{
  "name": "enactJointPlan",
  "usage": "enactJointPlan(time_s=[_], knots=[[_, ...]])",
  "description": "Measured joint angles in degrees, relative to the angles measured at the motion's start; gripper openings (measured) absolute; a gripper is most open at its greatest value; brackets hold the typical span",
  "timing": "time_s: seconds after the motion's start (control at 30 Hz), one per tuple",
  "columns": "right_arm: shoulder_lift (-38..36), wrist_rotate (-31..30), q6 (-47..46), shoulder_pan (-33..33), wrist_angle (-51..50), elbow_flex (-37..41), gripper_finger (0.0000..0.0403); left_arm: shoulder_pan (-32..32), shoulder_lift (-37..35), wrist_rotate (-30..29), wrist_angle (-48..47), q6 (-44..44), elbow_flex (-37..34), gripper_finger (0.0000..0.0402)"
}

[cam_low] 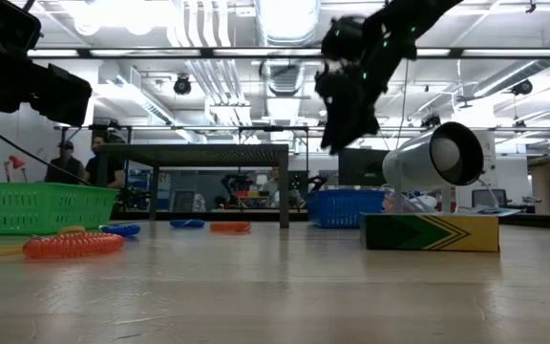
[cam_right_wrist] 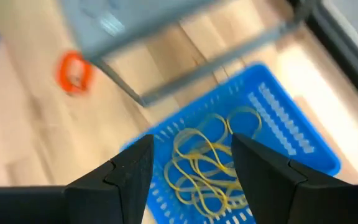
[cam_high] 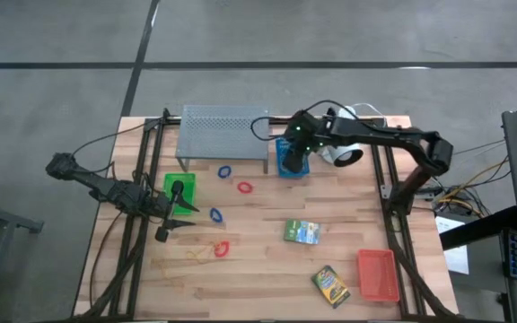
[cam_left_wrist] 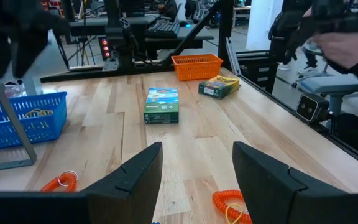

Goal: Pick & Place Office Desk Supplies
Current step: Put the yellow rubber band into the blue bin

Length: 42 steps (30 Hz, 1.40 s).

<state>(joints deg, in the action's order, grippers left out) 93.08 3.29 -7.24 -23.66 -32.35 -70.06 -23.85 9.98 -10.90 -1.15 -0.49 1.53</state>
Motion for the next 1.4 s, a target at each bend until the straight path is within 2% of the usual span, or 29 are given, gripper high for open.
enactJointPlan(time_s=[0.33, 0.57, 0.93, 1.17, 1.4], knots=[[-4.9, 0.3, 6.2, 6.6, 6.6, 0.0, 0.0212, 0.0, 0.0, 0.0, 0.0, 0.0, 0.0, 0.02], [-4.9, 4.6, 8.2, 10.0, 12.7, 1.1, 0.0212, 0.0, 0.0, 0.0, 0.0, 0.0, 0.0, 0.02], [-4.7, 4.7, 15.2, 15.8, 33.6, 8.6, 0.0212, 0.0, 0.0, 0.0, 0.0, 0.0, 0.0, 0.0201], [-1.5, 4.9, 17.5, 19.7, 45.0, 11.7, 0.0212, 0.0, 0.0, 0.0, 0.0, 0.0, 0.0, 0.0201], [0.7, 4.7, 16.4, 20.3, 45.0, 11.5, 0.0212, 0.0, 0.0, 0.0, 0.0, 0.0, 0.0, 0.0201]])
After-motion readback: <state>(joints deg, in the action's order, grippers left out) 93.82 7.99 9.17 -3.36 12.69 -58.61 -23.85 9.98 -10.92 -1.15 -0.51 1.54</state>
